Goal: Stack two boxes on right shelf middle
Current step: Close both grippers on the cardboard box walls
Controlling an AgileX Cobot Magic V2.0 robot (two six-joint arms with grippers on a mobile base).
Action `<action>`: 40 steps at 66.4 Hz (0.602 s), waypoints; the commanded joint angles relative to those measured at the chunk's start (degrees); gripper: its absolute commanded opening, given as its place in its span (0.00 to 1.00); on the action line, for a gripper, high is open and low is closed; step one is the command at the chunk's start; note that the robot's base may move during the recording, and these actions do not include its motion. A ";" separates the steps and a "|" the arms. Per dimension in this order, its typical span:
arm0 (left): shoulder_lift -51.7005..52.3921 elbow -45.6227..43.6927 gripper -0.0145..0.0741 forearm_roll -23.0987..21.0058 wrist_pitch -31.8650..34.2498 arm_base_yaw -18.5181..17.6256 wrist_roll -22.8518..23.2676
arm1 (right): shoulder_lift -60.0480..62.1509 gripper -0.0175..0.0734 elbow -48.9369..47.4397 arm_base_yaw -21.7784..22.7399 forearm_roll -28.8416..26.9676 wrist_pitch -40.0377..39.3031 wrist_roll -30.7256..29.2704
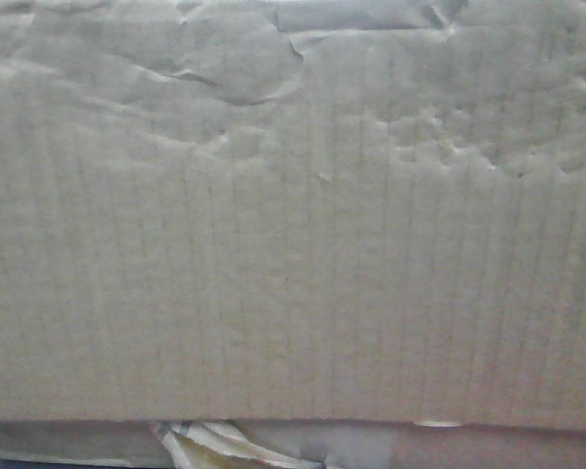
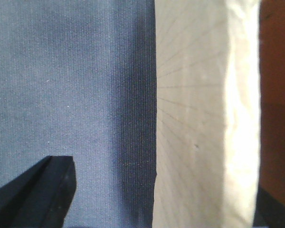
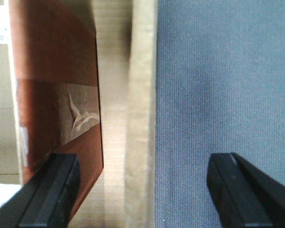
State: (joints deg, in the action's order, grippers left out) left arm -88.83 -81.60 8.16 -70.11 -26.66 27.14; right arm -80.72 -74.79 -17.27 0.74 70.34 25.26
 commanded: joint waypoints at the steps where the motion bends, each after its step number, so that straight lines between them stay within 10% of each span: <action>1: 0.19 -0.03 0.66 -0.96 0.14 -0.07 0.06 | 0.18 0.67 -0.52 -0.03 0.39 -0.37 -0.24; 40: 0.30 -2.56 0.58 -1.54 0.14 -0.07 0.06 | 0.18 0.67 -0.52 -0.03 0.39 -0.37 -0.24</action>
State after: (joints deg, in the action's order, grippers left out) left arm -88.83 -84.30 6.99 -70.01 -26.66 27.14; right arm -80.72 -74.79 -17.27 0.74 70.34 25.23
